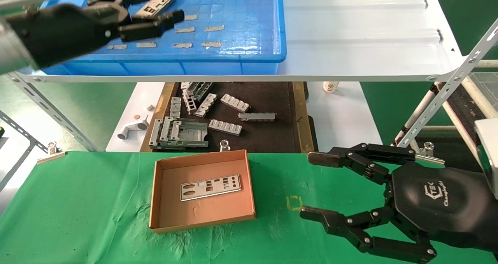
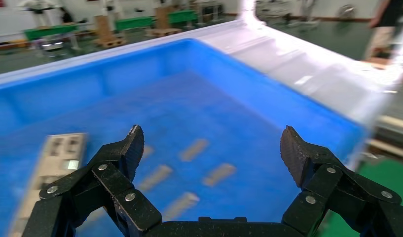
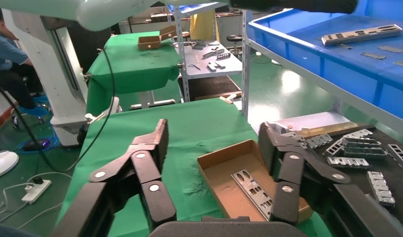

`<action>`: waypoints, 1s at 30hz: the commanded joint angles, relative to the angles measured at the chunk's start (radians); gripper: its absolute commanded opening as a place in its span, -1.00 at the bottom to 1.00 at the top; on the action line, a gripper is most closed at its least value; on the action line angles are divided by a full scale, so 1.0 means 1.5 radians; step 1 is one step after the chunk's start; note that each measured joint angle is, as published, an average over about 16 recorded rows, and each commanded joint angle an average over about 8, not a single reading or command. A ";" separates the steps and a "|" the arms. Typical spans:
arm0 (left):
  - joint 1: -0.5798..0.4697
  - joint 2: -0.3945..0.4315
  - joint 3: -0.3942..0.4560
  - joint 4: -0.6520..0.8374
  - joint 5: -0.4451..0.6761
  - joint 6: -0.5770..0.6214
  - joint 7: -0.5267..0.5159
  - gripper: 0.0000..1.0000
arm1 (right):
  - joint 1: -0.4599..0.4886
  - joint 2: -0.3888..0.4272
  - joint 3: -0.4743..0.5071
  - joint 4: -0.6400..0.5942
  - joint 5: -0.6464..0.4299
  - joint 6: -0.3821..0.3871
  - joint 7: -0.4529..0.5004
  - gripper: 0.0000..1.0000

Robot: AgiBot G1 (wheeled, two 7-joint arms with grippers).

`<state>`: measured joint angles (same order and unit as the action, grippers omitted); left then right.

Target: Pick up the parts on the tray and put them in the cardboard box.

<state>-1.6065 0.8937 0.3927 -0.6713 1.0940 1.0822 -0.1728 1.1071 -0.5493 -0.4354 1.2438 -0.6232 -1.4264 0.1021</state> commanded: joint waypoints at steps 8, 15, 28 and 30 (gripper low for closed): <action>-0.134 0.073 0.039 0.219 0.081 -0.050 0.062 1.00 | 0.000 0.000 0.000 0.000 0.000 0.000 0.000 -1.00; -0.187 0.111 0.054 0.332 0.113 -0.115 0.102 1.00 | 0.000 0.000 0.000 0.000 0.000 0.000 0.000 -1.00; -0.211 0.158 0.059 0.416 0.126 -0.211 0.136 1.00 | 0.000 0.000 0.000 0.000 0.000 0.000 0.000 -1.00; -0.211 0.162 0.058 0.422 0.124 -0.218 0.137 0.92 | 0.000 0.000 0.000 0.000 0.000 0.000 0.000 -1.00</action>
<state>-1.9221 1.1342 0.4779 -0.0415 1.2786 0.7590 0.0314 1.1071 -0.5493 -0.4354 1.2438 -0.6231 -1.4264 0.1020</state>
